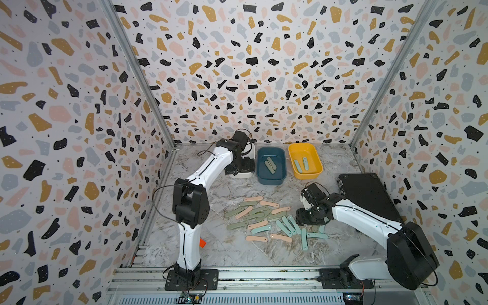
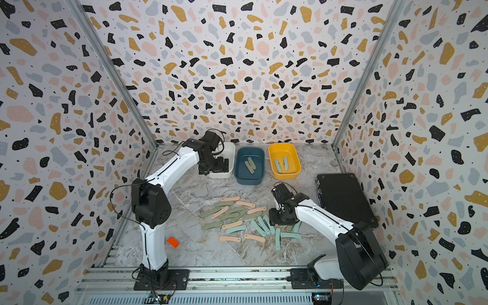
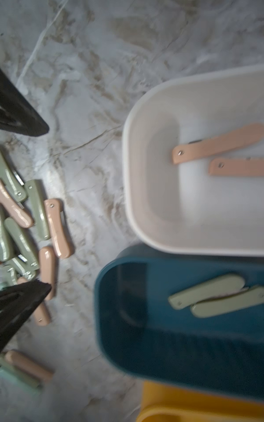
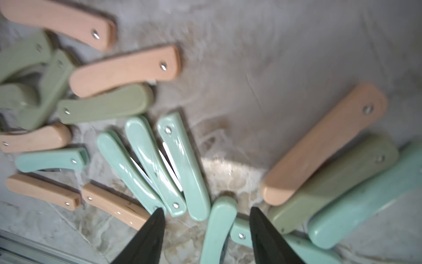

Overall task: Place the fruit knives into the storage box by color
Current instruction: Place the fruit knife in the storage box, then pick up the fruit knife from the center of the board.

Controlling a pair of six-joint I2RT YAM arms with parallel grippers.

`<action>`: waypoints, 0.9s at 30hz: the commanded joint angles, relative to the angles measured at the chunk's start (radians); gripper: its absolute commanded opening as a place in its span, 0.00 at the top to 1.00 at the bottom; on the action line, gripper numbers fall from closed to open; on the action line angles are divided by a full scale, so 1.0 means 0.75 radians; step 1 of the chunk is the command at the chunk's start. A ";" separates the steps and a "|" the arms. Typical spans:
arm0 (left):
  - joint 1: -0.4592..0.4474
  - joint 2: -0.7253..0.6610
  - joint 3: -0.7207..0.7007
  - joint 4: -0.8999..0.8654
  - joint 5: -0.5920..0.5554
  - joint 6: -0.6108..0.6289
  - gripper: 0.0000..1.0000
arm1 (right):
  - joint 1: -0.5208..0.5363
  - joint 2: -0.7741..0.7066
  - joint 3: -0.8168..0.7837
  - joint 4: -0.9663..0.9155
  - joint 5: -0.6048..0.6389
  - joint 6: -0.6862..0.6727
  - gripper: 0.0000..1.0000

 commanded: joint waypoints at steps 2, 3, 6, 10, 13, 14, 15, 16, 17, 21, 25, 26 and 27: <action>-0.039 -0.155 -0.293 0.116 0.160 -0.078 0.01 | 0.061 -0.131 -0.081 -0.173 0.097 0.192 0.40; -0.045 -0.184 -0.338 0.129 0.184 -0.086 0.01 | 0.069 -0.161 -0.111 -0.170 0.078 0.220 0.41; -0.074 -0.255 -0.408 0.119 0.183 -0.079 0.01 | 0.078 -0.252 -0.155 -0.207 0.053 0.265 0.44; -0.083 -0.348 -0.528 0.147 0.186 -0.087 0.01 | 0.078 -0.343 -0.182 -0.260 0.029 0.255 0.45; -0.083 -0.396 -0.608 0.164 0.174 -0.086 0.01 | 0.078 -0.367 -0.222 -0.199 -0.046 0.257 0.44; -0.082 -0.409 -0.636 0.173 0.172 -0.084 0.01 | 0.080 -0.364 -0.230 -0.173 -0.069 0.256 0.44; -0.082 -0.418 -0.658 0.181 0.174 -0.082 0.01 | 0.081 -0.353 -0.233 -0.149 -0.082 0.251 0.44; -0.082 -0.424 -0.674 0.185 0.174 -0.082 0.01 | 0.082 -0.339 -0.233 -0.130 -0.085 0.250 0.44; -0.082 -0.429 -0.691 0.192 0.177 -0.083 0.01 | 0.084 -0.317 -0.232 -0.106 -0.095 0.247 0.44; -0.082 -0.439 -0.731 0.205 0.182 -0.075 0.01 | 0.113 -0.214 -0.236 0.011 -0.122 0.265 0.46; -0.082 -0.451 -0.764 0.218 0.186 -0.067 0.01 | 0.137 -0.121 -0.241 0.054 -0.087 0.279 0.49; -0.082 -0.451 -0.771 0.223 0.190 -0.066 0.01 | 0.137 -0.107 -0.246 0.051 -0.074 0.283 0.50; -0.083 -0.452 -0.777 0.226 0.192 -0.067 0.01 | 0.137 -0.095 -0.251 0.046 -0.060 0.287 0.51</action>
